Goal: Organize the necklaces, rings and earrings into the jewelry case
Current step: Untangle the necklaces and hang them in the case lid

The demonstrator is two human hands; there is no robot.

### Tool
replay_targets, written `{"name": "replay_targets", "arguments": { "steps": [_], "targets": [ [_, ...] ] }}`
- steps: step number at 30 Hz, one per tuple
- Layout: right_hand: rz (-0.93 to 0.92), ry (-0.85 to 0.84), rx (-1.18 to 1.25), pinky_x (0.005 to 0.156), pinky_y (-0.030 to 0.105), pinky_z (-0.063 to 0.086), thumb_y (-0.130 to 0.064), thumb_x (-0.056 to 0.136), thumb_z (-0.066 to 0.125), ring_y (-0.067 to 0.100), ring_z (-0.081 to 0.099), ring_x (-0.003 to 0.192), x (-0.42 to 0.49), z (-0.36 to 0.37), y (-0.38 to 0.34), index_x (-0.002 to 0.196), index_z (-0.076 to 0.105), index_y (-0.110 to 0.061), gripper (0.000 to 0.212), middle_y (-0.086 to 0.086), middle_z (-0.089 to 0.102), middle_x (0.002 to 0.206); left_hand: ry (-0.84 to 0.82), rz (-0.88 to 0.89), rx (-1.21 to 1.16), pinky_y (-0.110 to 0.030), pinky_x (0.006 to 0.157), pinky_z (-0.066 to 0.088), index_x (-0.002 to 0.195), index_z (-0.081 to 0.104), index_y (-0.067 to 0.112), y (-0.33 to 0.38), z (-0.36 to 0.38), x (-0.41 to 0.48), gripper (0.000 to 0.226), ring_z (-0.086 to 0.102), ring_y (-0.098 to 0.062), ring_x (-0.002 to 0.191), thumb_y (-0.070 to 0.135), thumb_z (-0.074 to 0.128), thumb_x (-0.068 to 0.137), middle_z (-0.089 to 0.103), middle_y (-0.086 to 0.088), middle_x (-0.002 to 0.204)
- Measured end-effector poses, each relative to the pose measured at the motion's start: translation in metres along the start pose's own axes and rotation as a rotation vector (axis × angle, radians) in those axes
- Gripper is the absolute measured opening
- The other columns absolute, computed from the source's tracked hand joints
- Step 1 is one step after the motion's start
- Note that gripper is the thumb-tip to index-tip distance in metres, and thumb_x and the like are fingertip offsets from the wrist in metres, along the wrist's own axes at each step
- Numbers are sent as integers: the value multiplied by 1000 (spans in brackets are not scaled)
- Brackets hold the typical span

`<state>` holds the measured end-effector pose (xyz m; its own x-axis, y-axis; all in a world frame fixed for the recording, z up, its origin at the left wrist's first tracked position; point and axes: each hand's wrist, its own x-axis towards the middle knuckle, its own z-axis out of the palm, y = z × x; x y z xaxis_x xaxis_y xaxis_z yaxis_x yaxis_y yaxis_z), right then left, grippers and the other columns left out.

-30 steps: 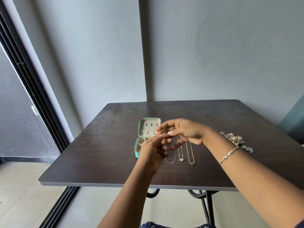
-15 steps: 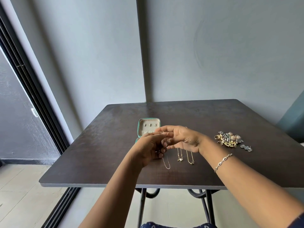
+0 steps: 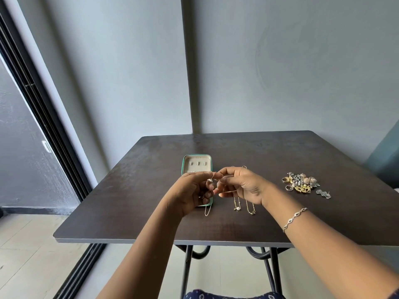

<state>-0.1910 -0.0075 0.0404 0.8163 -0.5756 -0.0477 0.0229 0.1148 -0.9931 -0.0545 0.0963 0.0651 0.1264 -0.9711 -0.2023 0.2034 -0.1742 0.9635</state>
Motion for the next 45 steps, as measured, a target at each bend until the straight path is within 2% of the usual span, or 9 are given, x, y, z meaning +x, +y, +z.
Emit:
{"name": "replay_targets", "arguments": {
  "steps": [6, 13, 18, 20, 28, 34, 38, 41, 45],
  "targets": [
    [13, -91, 8, 70, 30, 52, -8, 84, 58, 18, 69, 77, -5, 1, 6, 87, 58, -11, 5, 3, 69, 76, -24, -43, -81, -15, 42, 39, 97, 61, 4, 5, -4, 0, 24, 47, -8, 41, 18, 42, 95, 56, 0, 51],
    [0, -146, 10, 76, 33, 52, -14, 75, 62, 21, 65, 90, -9, 5, 18, 82, 68, -17, 9, 9, 68, 91, -2, -38, -149, -16, 44, 43, 92, 62, 6, 6, -6, 0, 18, 55, -8, 46, 9, 45, 91, 64, -2, 57],
    [4, -164, -68, 80, 33, 50, -17, 65, 75, 19, 60, 97, -9, 11, 25, 96, 63, -17, 33, 7, 64, 96, -13, -48, -224, -17, 48, 49, 92, 61, 5, 7, -5, 2, 22, 61, -9, 47, 12, 41, 95, 68, -2, 60],
    [18, -177, -106, 81, 33, 50, -21, 63, 75, 19, 59, 100, -10, 14, 29, 96, 63, -18, 35, 6, 64, 97, -16, -46, -250, -16, 47, 49, 92, 61, 5, 8, -4, 3, 23, 61, -9, 47, 14, 40, 96, 69, -2, 60],
    [2, -108, 9, 77, 33, 47, -15, 76, 64, 20, 62, 91, -15, 8, 41, 79, 65, -13, 4, 8, 68, 88, 95, -75, -334, -13, 43, 46, 84, 60, 5, 4, -10, 3, 20, 58, -9, 43, 14, 45, 94, 68, -3, 57],
    [-5, -77, -3, 73, 30, 48, -15, 75, 69, 19, 63, 85, -15, 8, 42, 83, 63, -11, 11, 8, 68, 85, 118, -91, -383, -13, 43, 45, 84, 60, 5, 3, -6, 3, 19, 58, -9, 41, 13, 45, 93, 69, -4, 57],
    [-3, 25, -63, 73, 30, 45, -22, 65, 77, 17, 63, 80, -13, 13, 42, 86, 62, -12, 27, 7, 68, 83, 106, -92, -367, -13, 43, 45, 85, 60, 5, 3, -3, 2, 18, 58, -9, 42, 11, 46, 93, 68, -4, 57],
    [-9, 13, -51, 71, 27, 45, -28, 59, 80, 13, 63, 85, -11, 17, 43, 92, 63, -17, 38, 2, 68, 87, 101, -94, -356, -13, 43, 45, 85, 60, 4, 2, -1, 2, 19, 58, -9, 41, 11, 45, 93, 68, -4, 57],
    [-27, -74, -7, 74, 29, 47, -25, 66, 75, 16, 62, 90, -13, 24, 45, 83, 65, -15, 21, 7, 68, 89, 110, -92, -363, -13, 42, 45, 86, 60, 3, 1, -1, 2, 19, 58, -9, 42, 10, 44, 94, 69, -4, 58]
  ]
}}
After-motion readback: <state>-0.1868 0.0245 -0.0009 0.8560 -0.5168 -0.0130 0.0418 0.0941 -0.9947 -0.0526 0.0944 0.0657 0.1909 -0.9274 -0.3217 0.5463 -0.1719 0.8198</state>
